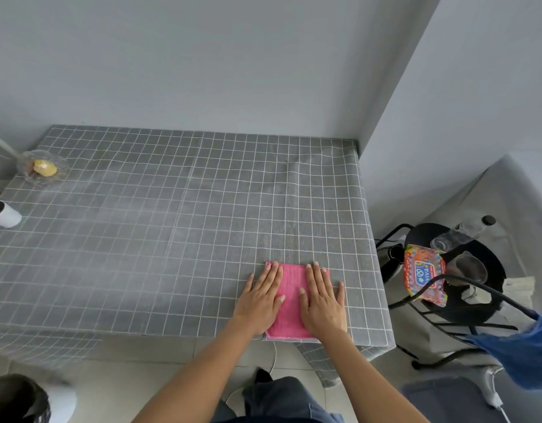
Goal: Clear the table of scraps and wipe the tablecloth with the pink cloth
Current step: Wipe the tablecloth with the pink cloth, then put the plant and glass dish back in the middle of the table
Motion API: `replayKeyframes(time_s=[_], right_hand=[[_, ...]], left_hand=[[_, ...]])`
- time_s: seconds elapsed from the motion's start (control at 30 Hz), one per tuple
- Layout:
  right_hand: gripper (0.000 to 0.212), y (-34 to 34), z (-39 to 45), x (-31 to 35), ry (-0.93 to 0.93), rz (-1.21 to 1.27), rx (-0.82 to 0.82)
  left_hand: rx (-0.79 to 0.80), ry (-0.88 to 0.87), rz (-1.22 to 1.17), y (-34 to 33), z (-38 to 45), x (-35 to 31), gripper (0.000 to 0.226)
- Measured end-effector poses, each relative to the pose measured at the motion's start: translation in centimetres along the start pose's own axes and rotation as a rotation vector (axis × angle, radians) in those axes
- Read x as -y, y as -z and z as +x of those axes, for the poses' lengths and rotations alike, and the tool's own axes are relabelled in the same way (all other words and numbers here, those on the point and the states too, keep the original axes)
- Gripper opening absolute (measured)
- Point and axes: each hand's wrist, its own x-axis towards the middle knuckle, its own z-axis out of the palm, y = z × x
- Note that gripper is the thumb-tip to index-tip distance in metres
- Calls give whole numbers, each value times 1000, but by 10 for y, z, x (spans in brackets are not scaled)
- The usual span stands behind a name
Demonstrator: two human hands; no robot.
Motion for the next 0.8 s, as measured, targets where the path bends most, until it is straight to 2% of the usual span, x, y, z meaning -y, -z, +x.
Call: replayKeyframes(time_s=[0.17,0.3,0.47,0.6,0.8], right_hand=[[60,21,8,7,4,1,121],[59,40,12,10,-7,-49,190],[59,59,12,34,-83,-106,183],[57,65,13,86,-33,-132,153],[56,49,-2,204,110,-132,152]], left_hand=[[101,-38,-26,22,2,7,58],[99,5,6,47,0,26,57],[71,102,12,79,-17,70,60],[56,160,13,99,-47,116,60],[41,250,31,115,-115,202,61]])
